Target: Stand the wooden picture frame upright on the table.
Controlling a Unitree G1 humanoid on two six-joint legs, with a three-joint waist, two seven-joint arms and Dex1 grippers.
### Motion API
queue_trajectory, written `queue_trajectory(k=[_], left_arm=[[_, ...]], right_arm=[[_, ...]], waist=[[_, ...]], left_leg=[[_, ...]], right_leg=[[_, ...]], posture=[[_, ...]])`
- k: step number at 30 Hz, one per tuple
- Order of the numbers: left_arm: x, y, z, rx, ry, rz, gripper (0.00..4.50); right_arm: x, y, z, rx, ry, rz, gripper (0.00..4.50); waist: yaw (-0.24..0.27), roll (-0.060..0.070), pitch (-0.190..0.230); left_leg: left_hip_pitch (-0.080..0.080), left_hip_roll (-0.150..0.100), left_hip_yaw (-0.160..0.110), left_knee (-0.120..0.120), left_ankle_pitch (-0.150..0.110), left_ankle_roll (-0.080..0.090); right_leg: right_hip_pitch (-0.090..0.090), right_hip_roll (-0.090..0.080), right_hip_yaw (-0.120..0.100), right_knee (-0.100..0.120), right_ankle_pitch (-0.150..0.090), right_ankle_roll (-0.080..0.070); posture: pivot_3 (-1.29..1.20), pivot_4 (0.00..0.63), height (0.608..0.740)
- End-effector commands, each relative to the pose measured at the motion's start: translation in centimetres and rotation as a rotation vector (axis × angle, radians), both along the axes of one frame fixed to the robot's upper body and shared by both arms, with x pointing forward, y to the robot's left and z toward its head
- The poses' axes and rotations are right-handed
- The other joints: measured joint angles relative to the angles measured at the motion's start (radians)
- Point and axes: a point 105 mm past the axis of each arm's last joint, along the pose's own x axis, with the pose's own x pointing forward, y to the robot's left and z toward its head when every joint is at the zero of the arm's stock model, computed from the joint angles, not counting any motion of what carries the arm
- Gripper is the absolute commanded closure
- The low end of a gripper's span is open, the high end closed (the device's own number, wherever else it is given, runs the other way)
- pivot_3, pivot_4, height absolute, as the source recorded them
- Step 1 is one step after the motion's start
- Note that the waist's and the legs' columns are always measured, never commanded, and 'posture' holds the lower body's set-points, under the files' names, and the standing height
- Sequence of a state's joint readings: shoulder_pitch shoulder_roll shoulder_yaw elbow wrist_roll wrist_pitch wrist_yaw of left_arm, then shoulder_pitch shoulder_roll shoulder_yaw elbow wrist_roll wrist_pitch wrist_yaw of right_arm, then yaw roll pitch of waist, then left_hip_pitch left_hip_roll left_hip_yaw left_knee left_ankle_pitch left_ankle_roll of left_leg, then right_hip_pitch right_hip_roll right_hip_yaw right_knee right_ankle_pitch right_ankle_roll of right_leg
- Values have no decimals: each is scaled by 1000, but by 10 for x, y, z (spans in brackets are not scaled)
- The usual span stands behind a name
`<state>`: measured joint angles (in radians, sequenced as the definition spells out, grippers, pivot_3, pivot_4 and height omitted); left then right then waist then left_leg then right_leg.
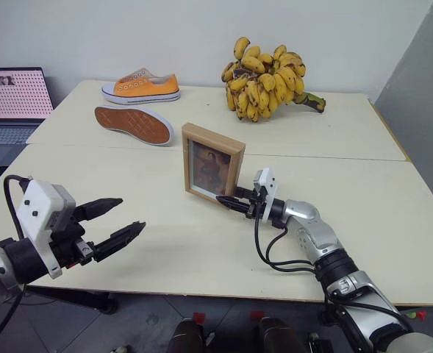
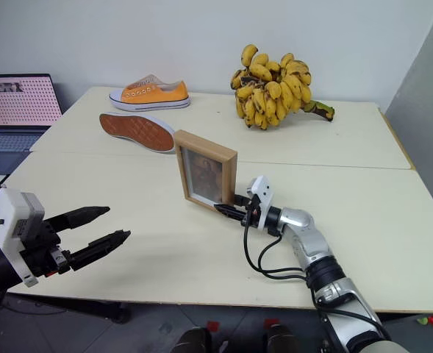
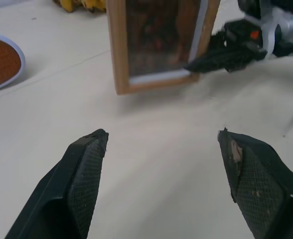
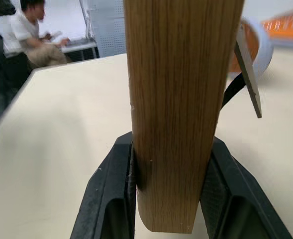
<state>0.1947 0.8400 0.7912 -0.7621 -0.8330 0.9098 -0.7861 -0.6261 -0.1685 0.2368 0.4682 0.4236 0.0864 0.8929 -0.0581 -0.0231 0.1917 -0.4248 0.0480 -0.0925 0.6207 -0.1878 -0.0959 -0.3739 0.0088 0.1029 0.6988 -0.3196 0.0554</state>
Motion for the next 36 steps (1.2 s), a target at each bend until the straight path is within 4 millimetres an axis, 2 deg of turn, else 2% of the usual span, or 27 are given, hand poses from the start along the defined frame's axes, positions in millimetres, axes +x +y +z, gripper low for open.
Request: queue_trajectory(k=[1,5,12,14,15,20,21,25,30,33,36], left_arm=[[1,-3,15,24,-57,-4,719],[5,-3,21,24,-63,-7,719],[12,-9,32,8,-89,-35,719],[15,-13,32,6,-87,-50,692],[16,-14,32,5,-86,-55,692],[21,-18,34,-9,-93,-65,692],[22,-19,34,-9,-96,-67,692],[26,-24,33,-8,-132,-70,692],[29,-35,29,-48,-138,-105,692],[34,-42,23,-74,-137,-136,692],[43,-47,21,-109,-133,-160,692]], right_arm=[[4,0,17,122,68,-6,3219],[6,0,11,153,138,-21,3219],[5,0,1,136,148,-47,3219],[4,-4,-5,120,157,-64,2538],[4,-5,-8,108,155,-69,2460],[4,-9,-11,75,139,-93,1236],[4,-10,-11,69,134,-95,1073],[2,-16,-13,29,109,-108,1073],[-8,-43,-13,-85,43,-148,1073],[-22,-70,-13,-209,-11,-169,1073],[-39,-96,4,-280,-41,-177,1073]], waist=[[0,0,0],[0,0,0],[1,0,0],[-2,0,0],[-2,0,0],[-2,0,0],[-2,0,0],[-2,0,0],[5,0,0],[7,0,0],[8,1,0]], left_leg=[[0,0,0,0,0,0],[0,0,0,-1,0,0],[0,0,-1,-4,0,0],[0,0,-1,-5,0,0],[0,0,-1,-6,0,0],[1,0,-1,-8,0,0],[1,0,-1,-8,0,0],[2,0,-1,-8,0,0],[2,0,-1,-8,0,0],[2,0,-1,-8,0,0],[2,0,-1,-8,0,0]], right_leg=[[0,0,0,0,0,0],[0,0,-1,0,0,0],[-1,0,-2,-1,-1,-1],[-1,0,-1,-1,-1,-1],[-1,0,-2,-1,-1,-1],[-1,1,-2,-1,-1,-2],[-1,1,-2,-1,-2,-2],[-1,1,-2,-1,-2,-2],[0,0,-2,-1,-2,-2],[0,0,-2,-2,-2,-2],[0,0,-1,-2,-2,-1]], posture=[[0,150,740],[0,150,740],[0,150,740],[0,150,740],[0,150,740],[0,150,740],[0,150,740],[0,150,740],[0,150,740],[0,150,740],[0,150,740]])
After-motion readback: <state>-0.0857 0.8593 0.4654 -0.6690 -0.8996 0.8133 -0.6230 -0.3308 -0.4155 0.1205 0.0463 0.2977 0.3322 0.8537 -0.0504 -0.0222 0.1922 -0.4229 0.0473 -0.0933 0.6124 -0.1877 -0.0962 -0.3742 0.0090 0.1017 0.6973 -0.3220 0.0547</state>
